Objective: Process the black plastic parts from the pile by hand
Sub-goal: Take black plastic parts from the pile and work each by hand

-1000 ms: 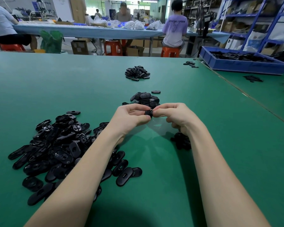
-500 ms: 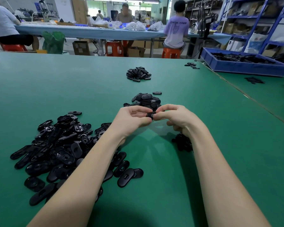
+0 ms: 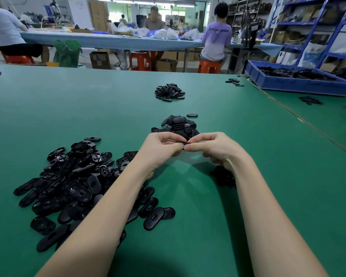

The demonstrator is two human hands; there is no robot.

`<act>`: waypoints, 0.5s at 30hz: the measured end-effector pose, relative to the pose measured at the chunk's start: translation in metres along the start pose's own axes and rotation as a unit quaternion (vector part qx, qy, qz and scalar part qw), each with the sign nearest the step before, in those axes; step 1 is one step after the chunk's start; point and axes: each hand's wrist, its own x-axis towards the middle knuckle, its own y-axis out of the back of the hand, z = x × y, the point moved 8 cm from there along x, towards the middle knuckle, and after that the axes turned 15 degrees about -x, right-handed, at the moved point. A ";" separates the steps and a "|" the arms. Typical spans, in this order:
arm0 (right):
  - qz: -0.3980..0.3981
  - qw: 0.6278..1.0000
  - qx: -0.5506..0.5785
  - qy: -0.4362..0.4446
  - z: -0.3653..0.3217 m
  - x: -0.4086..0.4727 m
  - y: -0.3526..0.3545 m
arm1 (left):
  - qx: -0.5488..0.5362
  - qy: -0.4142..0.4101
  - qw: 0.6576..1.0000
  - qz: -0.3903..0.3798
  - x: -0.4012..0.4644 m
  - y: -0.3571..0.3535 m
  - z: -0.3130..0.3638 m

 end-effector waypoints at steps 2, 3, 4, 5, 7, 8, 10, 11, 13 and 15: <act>0.003 1.000 -0.005 0.008 -0.001 0.000 0.000 | 0.004 0.003 1.000 -0.003 0.001 0.001 0.000; 0.003 1.000 -0.006 0.011 -0.002 0.001 0.000 | 0.006 0.004 1.000 -0.004 0.001 0.002 0.000; 0.002 1.000 -0.007 0.015 -0.003 0.001 0.000 | 0.006 0.004 1.000 -0.004 0.001 0.003 0.000; 0.001 1.000 -0.008 0.018 -0.003 0.001 -0.001 | 0.003 0.005 1.000 -0.004 0.001 0.003 0.001; -0.001 1.000 -0.007 0.026 -0.005 0.002 -0.001 | -0.001 0.007 1.000 -0.002 0.001 0.004 0.001; -0.002 1.000 -0.006 0.030 -0.006 0.002 -0.001 | 0.000 0.007 1.000 0.000 0.001 0.004 0.001; -0.003 0.999 -0.008 0.032 -0.006 0.002 -0.001 | 0.002 0.009 1.000 0.004 0.002 0.005 0.001; -0.002 0.999 -0.013 0.032 -0.005 0.002 -0.001 | 0.003 0.010 1.000 0.007 0.002 0.005 0.000; 0.006 0.999 -0.022 0.034 -0.006 0.003 0.000 | 0.007 0.012 1.000 0.013 0.002 0.006 0.000; 0.012 0.999 -0.025 0.038 -0.006 0.004 -0.001 | 0.014 0.013 1.000 0.018 0.002 0.006 -0.001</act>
